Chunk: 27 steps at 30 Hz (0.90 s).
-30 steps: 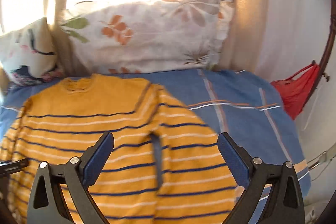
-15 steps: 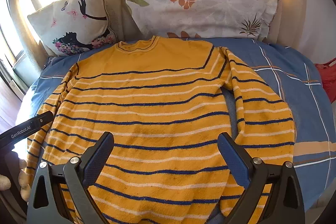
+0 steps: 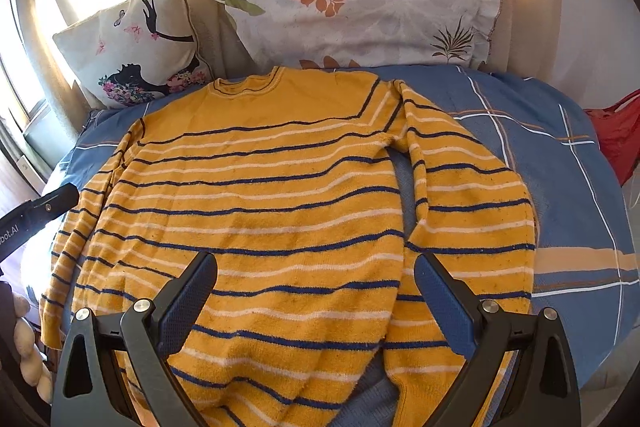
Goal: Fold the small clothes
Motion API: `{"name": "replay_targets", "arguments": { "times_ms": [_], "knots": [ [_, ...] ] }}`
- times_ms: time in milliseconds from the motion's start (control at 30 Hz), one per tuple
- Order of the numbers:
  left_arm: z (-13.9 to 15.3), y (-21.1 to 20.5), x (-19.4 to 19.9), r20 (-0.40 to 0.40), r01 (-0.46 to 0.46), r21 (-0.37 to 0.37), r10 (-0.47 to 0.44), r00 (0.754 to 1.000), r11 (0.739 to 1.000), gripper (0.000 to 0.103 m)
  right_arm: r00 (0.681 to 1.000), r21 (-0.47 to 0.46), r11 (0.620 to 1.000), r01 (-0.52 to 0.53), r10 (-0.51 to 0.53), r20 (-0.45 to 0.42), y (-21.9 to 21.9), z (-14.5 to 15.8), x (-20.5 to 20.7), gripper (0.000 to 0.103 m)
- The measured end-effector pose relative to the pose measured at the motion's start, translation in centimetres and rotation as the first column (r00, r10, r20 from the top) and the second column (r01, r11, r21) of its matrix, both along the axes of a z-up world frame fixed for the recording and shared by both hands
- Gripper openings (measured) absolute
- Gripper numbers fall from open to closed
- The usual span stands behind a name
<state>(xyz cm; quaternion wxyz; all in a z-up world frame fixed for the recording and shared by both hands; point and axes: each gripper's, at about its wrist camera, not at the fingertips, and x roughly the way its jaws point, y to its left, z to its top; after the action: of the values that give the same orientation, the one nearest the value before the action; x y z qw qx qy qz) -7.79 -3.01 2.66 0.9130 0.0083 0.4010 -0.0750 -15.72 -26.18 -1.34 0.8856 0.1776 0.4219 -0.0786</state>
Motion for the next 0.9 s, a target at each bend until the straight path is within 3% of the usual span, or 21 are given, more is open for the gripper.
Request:
{"name": "replay_targets", "arguments": {
  "times_ms": [267,433,500,667,800,900],
  "knots": [
    [-0.4,-1.1,-1.0,-0.029,0.009,0.064,-0.007,1.000,0.998,0.095,1.000,0.026,0.999,0.021,-0.021,-0.005,-1.2,-0.8,-1.5,0.101],
    [-0.8,-0.6,-1.4,-0.053,0.027,-0.004,-0.027,0.998,1.000,0.095,0.997,0.043,0.996,0.074,-0.073,-0.010,-4.3,-1.8,-2.9,0.100],
    [-1.1,-0.5,-1.1,-0.090,0.028,-0.001,-0.028,0.996,1.000,0.095,0.993,0.046,0.992,0.115,-0.114,-0.016,-6.1,-2.3,-4.1,0.094],
    [-2.1,-0.5,-0.5,-0.155,0.026,-0.032,-0.030,0.987,0.999,0.095,0.984,0.071,0.982,0.173,-0.171,-0.041,-9.6,-3.9,-7.2,0.091],
    [-3.1,-1.4,-0.1,-0.198,0.042,-0.042,-0.050,0.979,0.998,0.095,0.996,0.116,0.990,0.081,-0.077,-0.042,-8.8,-4.6,-8.5,0.091],
    [-3.3,-2.1,0.1,-0.204,0.058,-0.038,-0.065,0.977,0.998,0.095,0.995,0.055,0.995,-0.085,0.088,-0.053,-6.1,-4.5,-9.1,0.091]
  ]
}}
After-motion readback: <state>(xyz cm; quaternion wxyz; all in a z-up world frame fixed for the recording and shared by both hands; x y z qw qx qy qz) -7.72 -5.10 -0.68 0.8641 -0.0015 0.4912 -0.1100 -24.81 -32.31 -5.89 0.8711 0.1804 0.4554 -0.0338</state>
